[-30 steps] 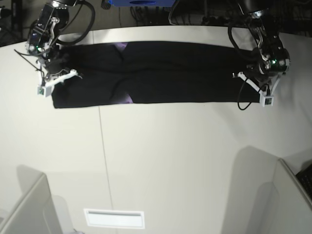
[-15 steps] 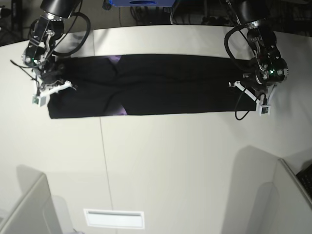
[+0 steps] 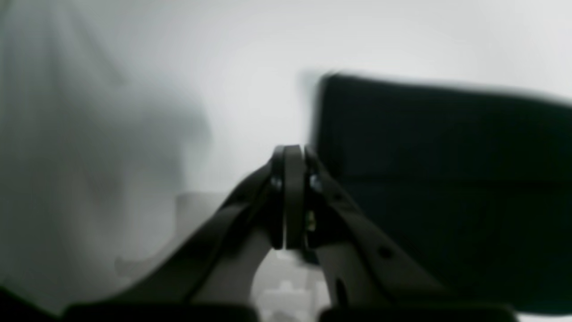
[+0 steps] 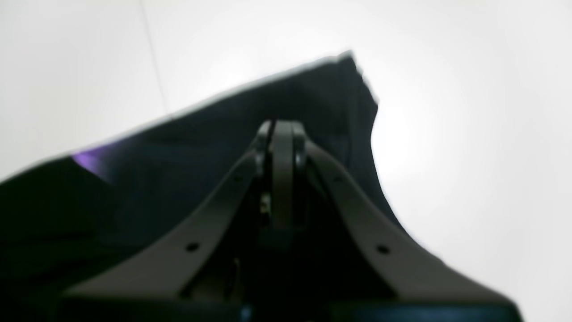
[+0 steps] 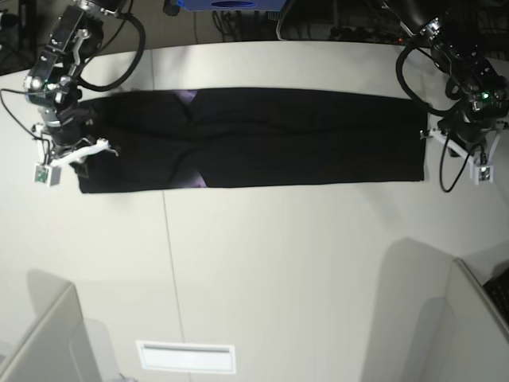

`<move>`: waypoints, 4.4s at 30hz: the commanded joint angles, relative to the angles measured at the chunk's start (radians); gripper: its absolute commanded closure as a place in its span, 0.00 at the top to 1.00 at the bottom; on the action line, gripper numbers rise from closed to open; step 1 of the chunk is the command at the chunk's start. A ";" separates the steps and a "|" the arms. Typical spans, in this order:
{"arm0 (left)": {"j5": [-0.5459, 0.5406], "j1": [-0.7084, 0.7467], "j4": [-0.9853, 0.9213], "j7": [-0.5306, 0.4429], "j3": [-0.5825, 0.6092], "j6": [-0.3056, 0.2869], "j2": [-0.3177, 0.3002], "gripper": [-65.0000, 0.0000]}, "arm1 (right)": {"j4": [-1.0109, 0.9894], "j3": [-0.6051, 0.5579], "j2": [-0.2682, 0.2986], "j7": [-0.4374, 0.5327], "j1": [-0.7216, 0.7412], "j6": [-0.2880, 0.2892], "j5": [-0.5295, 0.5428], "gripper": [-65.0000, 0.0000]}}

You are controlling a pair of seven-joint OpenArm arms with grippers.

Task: Fold the T-shirt properly
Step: 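Grasp the folded strip's ends with both grippers, then grasp the strip's ends with both grippers and pull them taut, then carry the strip end in the left gripper toward the right gripper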

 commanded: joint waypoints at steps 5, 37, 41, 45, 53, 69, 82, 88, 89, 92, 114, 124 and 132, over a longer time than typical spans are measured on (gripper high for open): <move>-0.001 -0.010 -0.089 -0.012 -0.098 -0.187 -0.021 0.77 | 0.026 0.000 0.009 0.016 -0.006 0.004 0.007 0.00; -0.156 0.013 -0.174 -0.002 -0.098 -0.208 -0.010 0.66 | 0.027 -0.003 -0.014 0.016 -0.029 0.005 0.007 0.00; -0.156 0.012 -0.123 -0.002 -0.099 -0.208 -0.001 0.65 | 0.027 -0.003 -0.013 0.016 -0.029 0.005 0.007 0.00; -0.156 0.013 -0.099 -0.002 -0.131 -0.208 0.002 0.51 | 0.027 -0.003 -0.013 0.016 -0.029 0.005 0.007 0.00; -0.155 0.010 -0.105 -0.005 -0.124 -0.208 -0.007 0.00 | 0.026 -0.003 -0.013 0.016 -0.028 0.005 0.007 0.00; -0.147 -0.017 -0.185 -0.012 -0.087 -0.208 0.001 0.82 | 0.026 -0.003 -0.013 0.016 -0.029 0.005 0.007 0.00; -0.145 -0.062 -0.364 -0.076 -0.004 -0.160 -0.002 0.44 | 0.027 0.000 -0.014 0.017 -0.055 0.005 0.009 0.00; -0.145 -0.062 -0.364 -0.079 -0.012 -0.138 -0.013 0.00 | 0.029 0.000 -0.013 0.017 -0.057 0.005 0.009 0.00; -0.145 -0.062 -0.364 -0.079 -0.012 -0.134 -0.024 0.00 | 0.029 0.000 -0.013 0.017 -0.057 0.005 0.009 0.00; -0.145 -0.062 -0.347 -0.084 -0.013 -0.134 -0.053 0.00 | 0.029 0.000 -0.013 0.017 -0.057 0.005 0.009 0.00; 0.011 0.095 0.079 -0.082 0.472 -0.068 0.163 0.00 | 0.029 0.011 -0.010 0.019 -0.051 0.005 0.009 0.00; 0.010 0.043 0.055 -0.084 0.660 0.076 0.196 0.00 | 0.029 0.011 -0.010 0.017 -0.051 0.005 0.009 0.00; 0.002 0.038 0.038 -0.082 0.734 0.136 0.208 0.00 | 0.029 0.011 -0.010 0.017 -0.051 0.005 0.009 0.00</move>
